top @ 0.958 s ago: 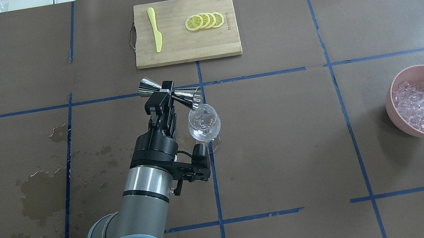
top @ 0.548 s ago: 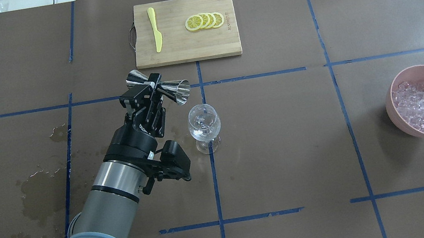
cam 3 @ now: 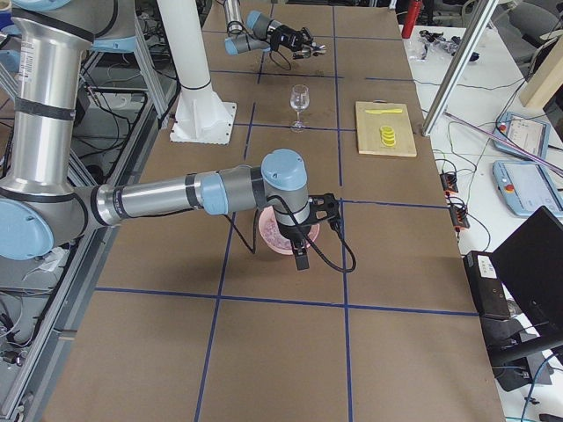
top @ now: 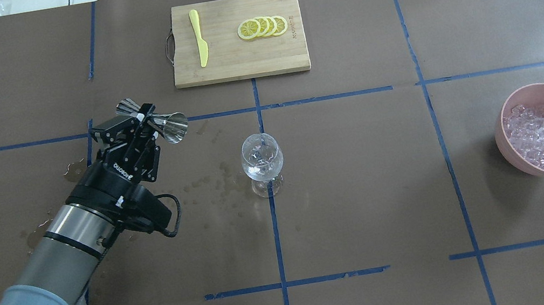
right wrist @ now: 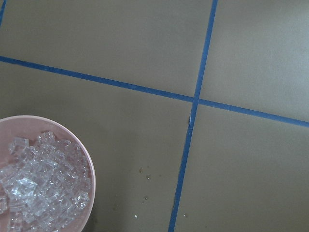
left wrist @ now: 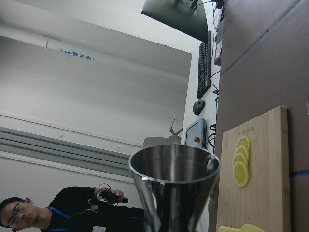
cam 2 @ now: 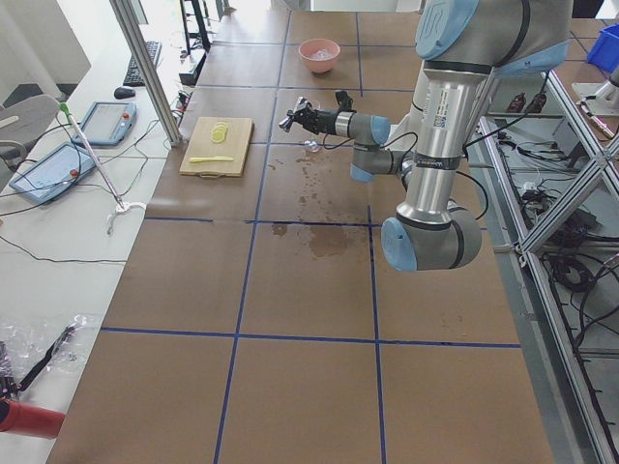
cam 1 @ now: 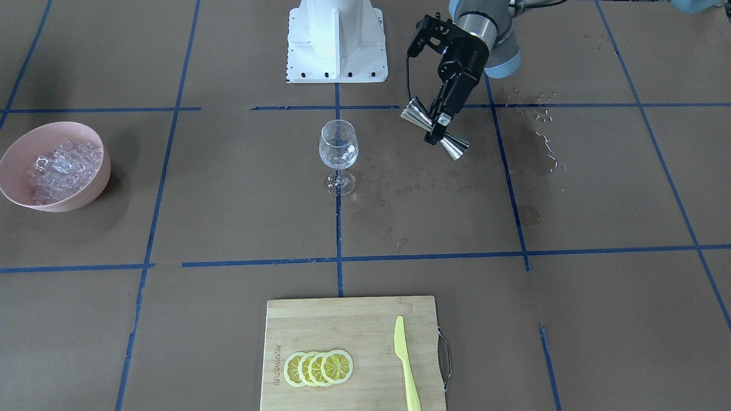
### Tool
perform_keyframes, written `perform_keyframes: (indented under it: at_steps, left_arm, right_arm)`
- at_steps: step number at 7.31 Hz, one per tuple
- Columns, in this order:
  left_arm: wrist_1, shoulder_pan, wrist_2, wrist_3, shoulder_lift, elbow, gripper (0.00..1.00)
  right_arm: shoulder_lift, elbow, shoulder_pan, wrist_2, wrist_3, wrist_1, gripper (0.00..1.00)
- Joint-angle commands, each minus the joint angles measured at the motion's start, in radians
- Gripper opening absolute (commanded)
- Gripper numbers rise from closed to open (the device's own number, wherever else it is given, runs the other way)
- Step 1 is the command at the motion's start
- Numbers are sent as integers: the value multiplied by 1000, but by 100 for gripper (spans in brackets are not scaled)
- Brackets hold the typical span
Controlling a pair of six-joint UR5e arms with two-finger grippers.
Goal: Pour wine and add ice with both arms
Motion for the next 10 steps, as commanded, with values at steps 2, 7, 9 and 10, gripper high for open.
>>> perform_keyframes:
  at_steps: [2,7,9,10]
  left_arm:
    - [-215,-144,-346,-342,275,-2,0]
    - [-460,-137,-346,-1164,401,148,0]
    - [-501,-129,-331,-1449,398,243,0]
    - [-502,-128,-304,-1457,394,272,0]
  right_arm:
    - [0,0,-1,0,-2,1,100]
    - [3,3,1,0,0,1,100]
    - [5,3,1,0,-2,1,100]
    - [6,3,-1,0,0,1,100]
